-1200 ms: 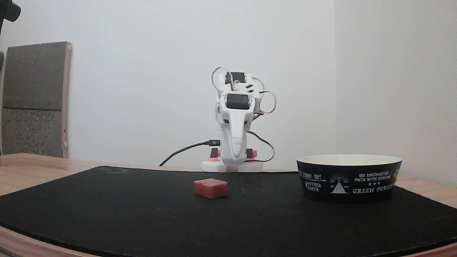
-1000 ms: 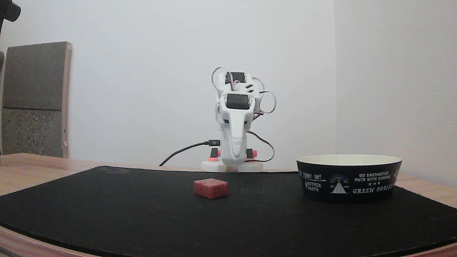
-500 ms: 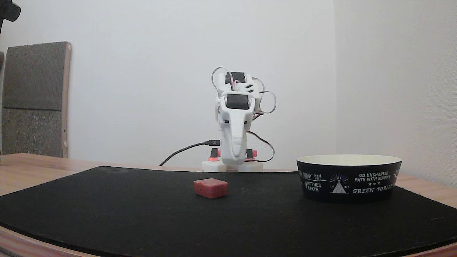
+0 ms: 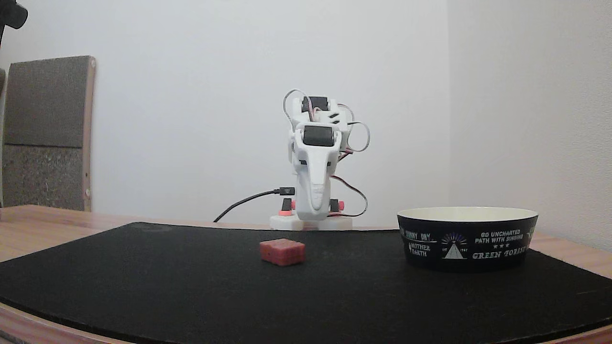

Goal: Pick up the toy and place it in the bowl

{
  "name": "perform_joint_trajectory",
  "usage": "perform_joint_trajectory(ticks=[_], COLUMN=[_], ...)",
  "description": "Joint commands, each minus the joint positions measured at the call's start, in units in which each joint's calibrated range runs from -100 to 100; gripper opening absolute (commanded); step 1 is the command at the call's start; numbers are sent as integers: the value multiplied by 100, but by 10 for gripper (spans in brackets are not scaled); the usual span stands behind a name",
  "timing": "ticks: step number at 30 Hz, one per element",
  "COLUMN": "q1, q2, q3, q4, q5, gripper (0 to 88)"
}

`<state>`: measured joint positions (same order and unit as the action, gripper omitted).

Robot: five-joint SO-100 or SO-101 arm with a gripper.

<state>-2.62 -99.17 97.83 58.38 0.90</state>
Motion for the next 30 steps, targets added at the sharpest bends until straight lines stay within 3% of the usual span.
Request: perform_joint_trajectory(ticks=[1,4,6,7,9,19,23,30], q1=[7,15,24,24,32,392,576,1136], q2=[-50,-50,-50,-50,-50,317,2059,5436], q3=[1,19,19,19,19,-170,-1513,-4235], q4=[13,-21,-21,-21,-21,-351,-656,-317], q5=[40,40,40,40,25,46,72,1731], gripper=[24,106,258,374,413,394,394,394])
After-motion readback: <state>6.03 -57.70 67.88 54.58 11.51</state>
